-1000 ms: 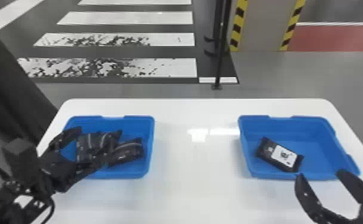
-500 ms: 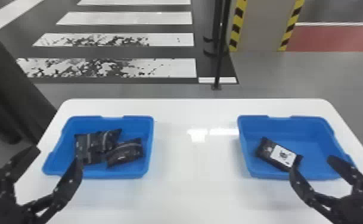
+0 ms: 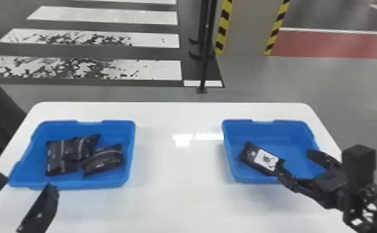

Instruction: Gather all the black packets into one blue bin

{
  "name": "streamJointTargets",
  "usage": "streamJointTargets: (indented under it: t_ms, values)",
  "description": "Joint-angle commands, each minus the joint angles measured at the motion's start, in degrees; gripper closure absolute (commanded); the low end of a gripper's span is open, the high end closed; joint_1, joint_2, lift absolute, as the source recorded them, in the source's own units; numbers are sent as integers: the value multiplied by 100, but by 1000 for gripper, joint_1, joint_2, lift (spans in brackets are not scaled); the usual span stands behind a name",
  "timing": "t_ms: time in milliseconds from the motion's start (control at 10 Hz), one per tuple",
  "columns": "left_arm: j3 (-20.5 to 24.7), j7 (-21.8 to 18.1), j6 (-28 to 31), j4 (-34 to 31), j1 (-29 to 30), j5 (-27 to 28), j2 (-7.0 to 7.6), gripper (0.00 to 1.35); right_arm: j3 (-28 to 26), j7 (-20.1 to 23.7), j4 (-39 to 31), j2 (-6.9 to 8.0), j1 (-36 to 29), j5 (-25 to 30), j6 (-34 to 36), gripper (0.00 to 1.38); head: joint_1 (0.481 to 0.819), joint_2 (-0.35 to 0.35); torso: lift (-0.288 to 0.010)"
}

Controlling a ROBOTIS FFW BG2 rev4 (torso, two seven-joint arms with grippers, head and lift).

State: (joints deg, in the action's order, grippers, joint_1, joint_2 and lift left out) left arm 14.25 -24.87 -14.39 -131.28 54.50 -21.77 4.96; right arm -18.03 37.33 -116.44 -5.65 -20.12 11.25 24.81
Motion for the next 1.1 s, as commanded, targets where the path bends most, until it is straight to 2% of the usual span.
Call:
streamJointTargets:
  t_ms: [0,300,500,800,1000]
  values:
    - [-88,35,-52,1,118,-154,66,211,238,152,275,-182,563,269,585,163,695,-89,-110]
    - [-156,43,103,1,62,-245,110,213,581,275,1147,-349,1337,395,936,167,695,-83,-110]
    - [-225,43,230,15,6,-279,163,213,889,389,1934,-551,1857,372,1077,170,695,-77,-110]
    - [-248,35,342,43,-107,-291,172,213,969,433,2511,-701,2110,383,1330,171,695,-79,-110]
    - [-316,26,342,142,-219,-337,189,213,1221,433,2877,-824,2392,395,1457,171,695,-94,-110]
